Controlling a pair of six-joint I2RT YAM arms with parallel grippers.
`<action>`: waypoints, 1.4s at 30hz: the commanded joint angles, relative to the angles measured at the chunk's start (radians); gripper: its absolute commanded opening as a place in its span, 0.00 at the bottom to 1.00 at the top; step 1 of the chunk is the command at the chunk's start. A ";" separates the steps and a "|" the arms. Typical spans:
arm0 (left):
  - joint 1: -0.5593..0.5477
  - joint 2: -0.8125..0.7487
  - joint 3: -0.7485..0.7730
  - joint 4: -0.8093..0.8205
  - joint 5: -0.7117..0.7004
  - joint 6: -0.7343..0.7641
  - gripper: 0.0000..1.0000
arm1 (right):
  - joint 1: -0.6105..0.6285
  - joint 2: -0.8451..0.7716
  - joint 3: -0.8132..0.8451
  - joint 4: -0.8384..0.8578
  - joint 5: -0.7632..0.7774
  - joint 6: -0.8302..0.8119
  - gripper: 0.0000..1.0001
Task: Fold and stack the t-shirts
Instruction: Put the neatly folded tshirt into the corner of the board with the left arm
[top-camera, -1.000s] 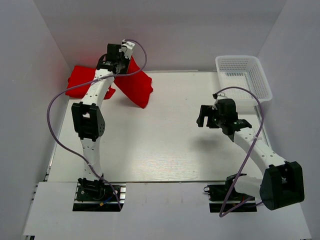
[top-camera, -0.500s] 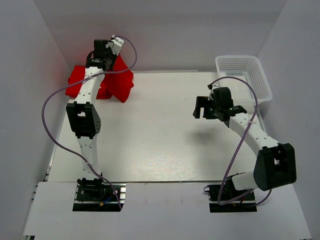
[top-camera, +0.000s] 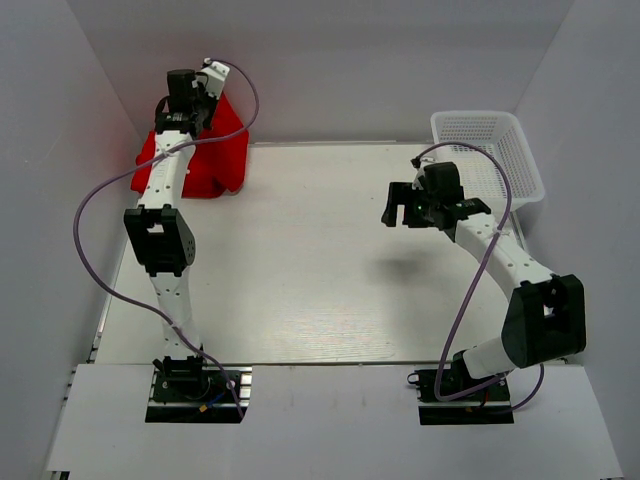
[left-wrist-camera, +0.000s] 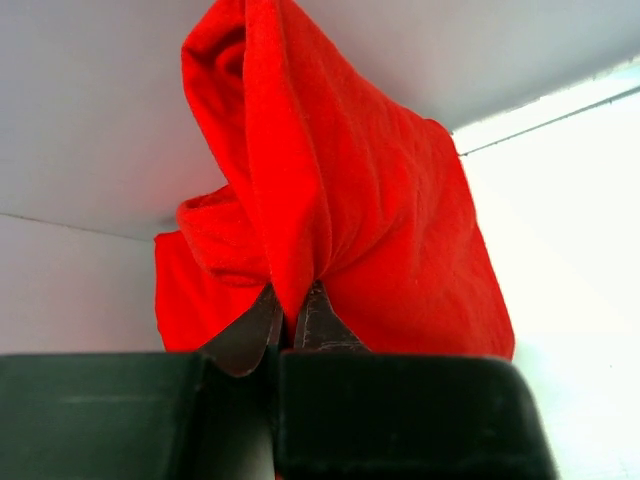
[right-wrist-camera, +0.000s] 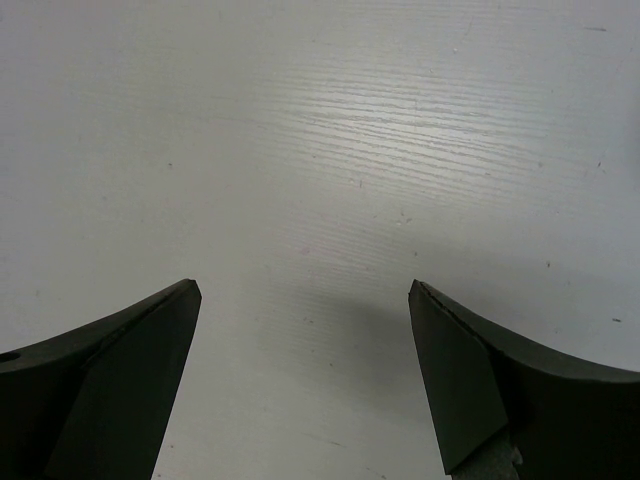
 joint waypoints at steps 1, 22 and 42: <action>0.020 -0.054 0.058 0.056 0.067 -0.019 0.00 | 0.001 0.010 0.048 0.001 -0.027 -0.011 0.91; 0.158 -0.075 0.050 0.065 0.191 -0.029 0.00 | 0.003 0.071 0.103 -0.006 -0.076 0.018 0.91; 0.256 0.083 0.001 0.125 0.174 -0.006 0.00 | 0.009 0.183 0.209 -0.078 -0.073 0.041 0.91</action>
